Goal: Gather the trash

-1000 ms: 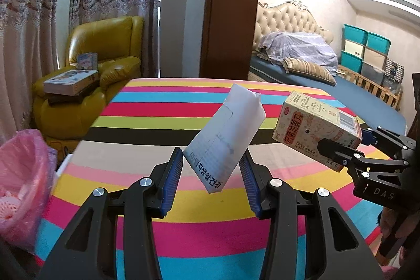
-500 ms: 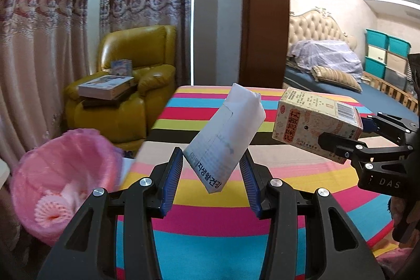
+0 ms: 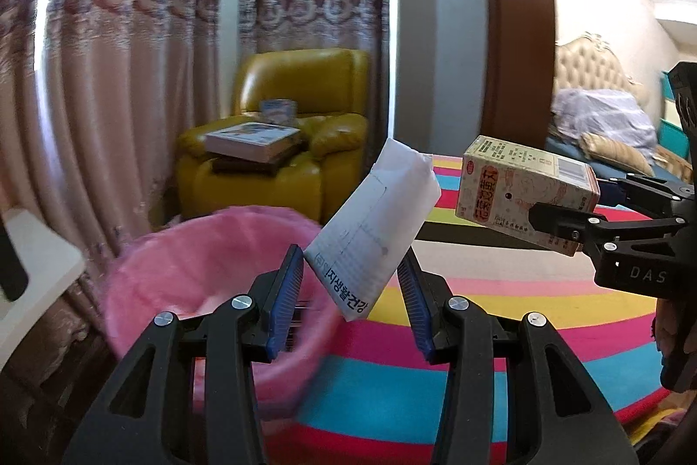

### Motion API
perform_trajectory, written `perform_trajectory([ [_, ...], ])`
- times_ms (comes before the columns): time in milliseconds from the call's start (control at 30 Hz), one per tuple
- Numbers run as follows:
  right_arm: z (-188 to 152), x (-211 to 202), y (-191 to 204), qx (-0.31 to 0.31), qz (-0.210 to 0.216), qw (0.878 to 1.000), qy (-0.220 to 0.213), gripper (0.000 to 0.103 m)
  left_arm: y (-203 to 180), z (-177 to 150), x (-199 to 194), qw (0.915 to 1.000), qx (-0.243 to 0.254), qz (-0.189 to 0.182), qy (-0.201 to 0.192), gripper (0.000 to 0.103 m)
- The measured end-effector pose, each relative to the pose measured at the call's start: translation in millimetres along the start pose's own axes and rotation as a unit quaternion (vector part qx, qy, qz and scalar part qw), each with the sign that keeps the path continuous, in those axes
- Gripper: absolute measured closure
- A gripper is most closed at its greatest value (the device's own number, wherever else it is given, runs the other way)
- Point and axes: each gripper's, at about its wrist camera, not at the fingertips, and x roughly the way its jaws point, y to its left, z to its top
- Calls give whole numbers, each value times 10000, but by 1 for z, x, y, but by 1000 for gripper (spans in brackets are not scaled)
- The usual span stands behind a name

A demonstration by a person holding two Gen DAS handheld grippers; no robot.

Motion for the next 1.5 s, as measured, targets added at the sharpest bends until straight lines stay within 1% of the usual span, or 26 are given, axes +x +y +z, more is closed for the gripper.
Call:
perform_trajectory([
  [333, 36, 42, 69, -456, 509, 9977, -1, 45, 77, -5, -7, 9972, -466, 584, -35, 60],
  [500, 49, 68, 98, -649, 723, 9953, 30, 45, 108, -8, 9, 9957, -569, 704, 179, 60],
  [633, 56, 88, 111, -675, 844, 9941, 42, 45, 123, -10, 23, 9947, -654, 746, 287, 60],
  [667, 56, 92, 111, -666, 914, 9936, 31, 45, 127, -10, 26, 9943, -681, 757, 301, 60],
  [733, 61, 104, 116, -711, 1214, 9901, 2, 45, 133, -11, 34, 9936, -734, 774, 366, 59],
  [767, 62, 107, 117, -769, 1216, 9896, -30, 40, 135, -12, 38, 9932, -733, 802, 418, 58],
  [800, 63, 109, 118, -790, 1118, 9906, -55, 32, 137, -13, 40, 9927, -735, 851, 446, 50],
  [833, 63, 109, 116, -738, 1103, 9911, -63, 29, 138, -14, 39, 9923, -745, 879, 452, 42],
  [867, 63, 108, 114, -657, 1144, 9912, -49, 29, 137, -16, 37, 9919, -763, 909, 442, 26],
  [900, 62, 105, 110, -580, 1166, 9915, -46, 27, 139, -18, 33, 9916, -796, 945, 394, 12],
  [933, 60, 102, 107, -553, 1152, 9918, -65, 24, 140, -20, 28, 9907, -825, 1038, 318, 9],
  [967, 58, 97, 104, -535, 1134, 9921, -90, 23, 140, -22, 21, 9902, -811, 1103, 258, 9],
  [1067, 47, 79, 93, -471, 1164, 9920, -112, 20, 136, -24, 9, 9894, -716, 1242, 238, 7],
  [1133, 39, 67, 87, -427, 1159, 9923, -136, 17, 131, -26, -3, 9889, -653, 1326, 158, 7],
  [1200, 32, 55, 84, -422, 1180, 9920, -174, 16, 123, -29, -19, 9877, -559, 1458, 47, 7],
  [1267, 26, 44, 82, -438, 1181, 9917, -255, 14, 117, -29, -29, 9872, -494, 1514, -30, 7],
  [1333, 20, 32, 79, -369, 1186, 9917, -326, 11, 111, -29, -42, 9880, -412, 1487, -90, 7],
  [1500, 8, 13, 77, -311, 1243, 9909, -404, 11, 95, -30, -69, 9893, -305, 1410, -213, 7],
])
